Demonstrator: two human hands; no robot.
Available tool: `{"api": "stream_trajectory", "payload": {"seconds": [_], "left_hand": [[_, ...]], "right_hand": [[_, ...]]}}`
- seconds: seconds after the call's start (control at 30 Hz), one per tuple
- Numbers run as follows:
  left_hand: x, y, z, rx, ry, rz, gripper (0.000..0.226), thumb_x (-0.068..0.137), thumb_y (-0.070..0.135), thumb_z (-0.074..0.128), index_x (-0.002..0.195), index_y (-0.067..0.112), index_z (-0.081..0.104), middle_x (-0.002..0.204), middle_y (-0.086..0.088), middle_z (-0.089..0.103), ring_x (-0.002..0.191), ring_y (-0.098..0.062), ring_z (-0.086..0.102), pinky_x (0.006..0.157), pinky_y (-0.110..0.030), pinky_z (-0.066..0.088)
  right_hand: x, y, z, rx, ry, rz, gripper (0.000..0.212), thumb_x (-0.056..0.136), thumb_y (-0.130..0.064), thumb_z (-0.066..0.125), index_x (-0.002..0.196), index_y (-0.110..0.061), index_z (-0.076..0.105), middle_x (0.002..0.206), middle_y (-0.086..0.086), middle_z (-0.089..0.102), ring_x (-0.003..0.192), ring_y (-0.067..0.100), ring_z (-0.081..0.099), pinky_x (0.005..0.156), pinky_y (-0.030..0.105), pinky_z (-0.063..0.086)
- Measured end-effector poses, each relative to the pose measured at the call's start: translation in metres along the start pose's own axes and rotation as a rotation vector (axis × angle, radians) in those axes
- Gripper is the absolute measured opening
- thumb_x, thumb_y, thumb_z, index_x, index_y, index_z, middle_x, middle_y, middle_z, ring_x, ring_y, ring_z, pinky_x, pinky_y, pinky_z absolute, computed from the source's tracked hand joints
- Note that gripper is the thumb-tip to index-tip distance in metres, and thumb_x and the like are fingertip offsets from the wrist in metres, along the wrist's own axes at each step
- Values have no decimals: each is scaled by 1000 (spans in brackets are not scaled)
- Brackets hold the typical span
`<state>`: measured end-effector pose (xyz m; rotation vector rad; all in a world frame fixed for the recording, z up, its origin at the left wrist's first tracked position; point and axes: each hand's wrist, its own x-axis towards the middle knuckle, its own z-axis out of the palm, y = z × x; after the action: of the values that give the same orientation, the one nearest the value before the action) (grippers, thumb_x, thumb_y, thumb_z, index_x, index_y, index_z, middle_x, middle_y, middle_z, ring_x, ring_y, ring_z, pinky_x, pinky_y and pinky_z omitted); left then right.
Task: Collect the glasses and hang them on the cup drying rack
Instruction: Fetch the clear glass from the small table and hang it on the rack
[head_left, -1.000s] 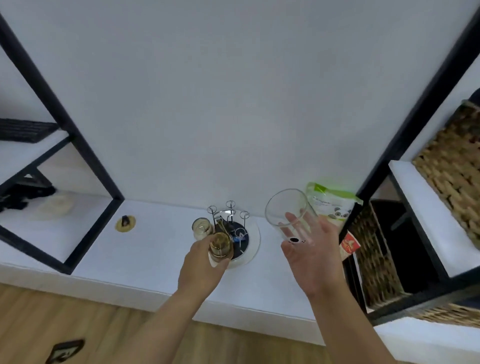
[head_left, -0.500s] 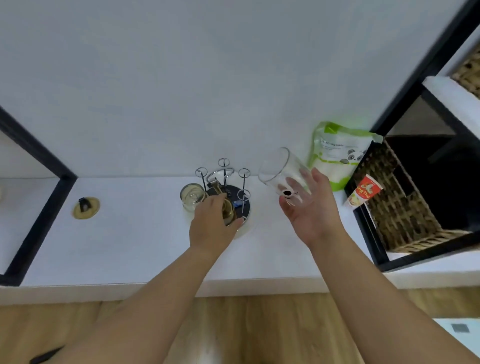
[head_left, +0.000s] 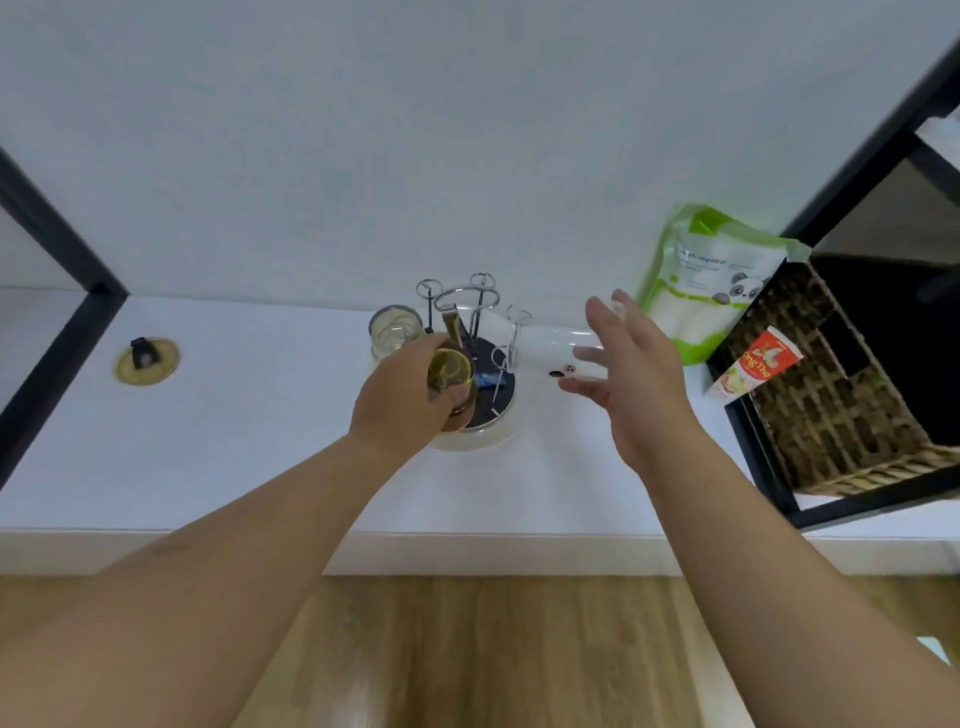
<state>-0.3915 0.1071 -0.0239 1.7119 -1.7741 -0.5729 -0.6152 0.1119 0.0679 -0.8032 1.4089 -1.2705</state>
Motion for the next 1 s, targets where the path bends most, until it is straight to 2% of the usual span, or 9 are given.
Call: {"api": "stream_trajectory", "payload": {"seconds": [0.13,0.2,0.27,0.3,0.33,0.47,0.6,0.8,1.0], "left_hand": [[6,-15,-9,47,-28,4,68,89,40,75,149,29,45,132,4,66,117,-23,63,94,-39,52],[11,-21,-14,50,-51,15,69,88,41,75,149,31,43,131,5,67,115,-24,64,94,-41,53],[16,-27,-19,52,-64,27,71,88,40,76,149,32,42,132,6,67,114,-23,64,96,-41,53],[19,-29,-21,49,-71,35,72,88,38,76,150,33,41,133,6,66,114,-23,64,96,-40,52],[21,-31,-23,42,-75,44,73,88,36,76,151,33,40,135,7,65,115,-23,64,97,-40,52],[28,-36,-27,9,-85,70,74,88,30,76,151,31,38,139,5,63,116,-25,64,99,-44,53],[33,-43,-27,6,-86,98,74,88,31,76,151,34,37,138,5,63,114,-24,65,97,-43,55],[35,-48,-25,11,-70,130,74,88,32,77,150,33,38,136,5,64,113,-24,65,96,-45,56],[33,-48,-24,51,-43,138,74,88,35,76,151,33,38,136,4,65,115,-25,65,96,-45,56]], "right_hand": [[1,7,7,-295,-21,-218,72,95,-41,75,160,-31,44,153,0,48,118,15,63,68,30,65],[2,10,10,-475,-25,-339,75,94,-44,76,160,-31,44,142,-3,46,112,4,59,80,32,65],[3,14,14,-657,-49,-432,78,93,-47,76,161,-29,43,133,-6,44,103,-7,55,95,18,52],[3,15,17,-737,-63,-462,80,92,-47,76,162,-28,42,131,-6,42,100,-4,55,92,7,43],[3,17,20,-801,-79,-484,81,92,-48,76,162,-28,40,130,-6,42,100,-1,53,88,5,38],[5,24,36,-985,-139,-571,90,89,-54,77,164,-27,35,132,-3,44,113,8,51,94,26,44],[10,30,52,-1160,-199,-629,96,88,-56,76,166,-27,28,141,2,47,128,21,54,94,35,50],[16,38,71,-1379,-305,-671,84,90,-49,77,160,-20,41,146,7,49,126,30,56,90,38,50],[19,55,78,-1504,-344,-632,79,89,-49,77,155,-23,44,146,5,47,126,31,53,86,39,50]]}}
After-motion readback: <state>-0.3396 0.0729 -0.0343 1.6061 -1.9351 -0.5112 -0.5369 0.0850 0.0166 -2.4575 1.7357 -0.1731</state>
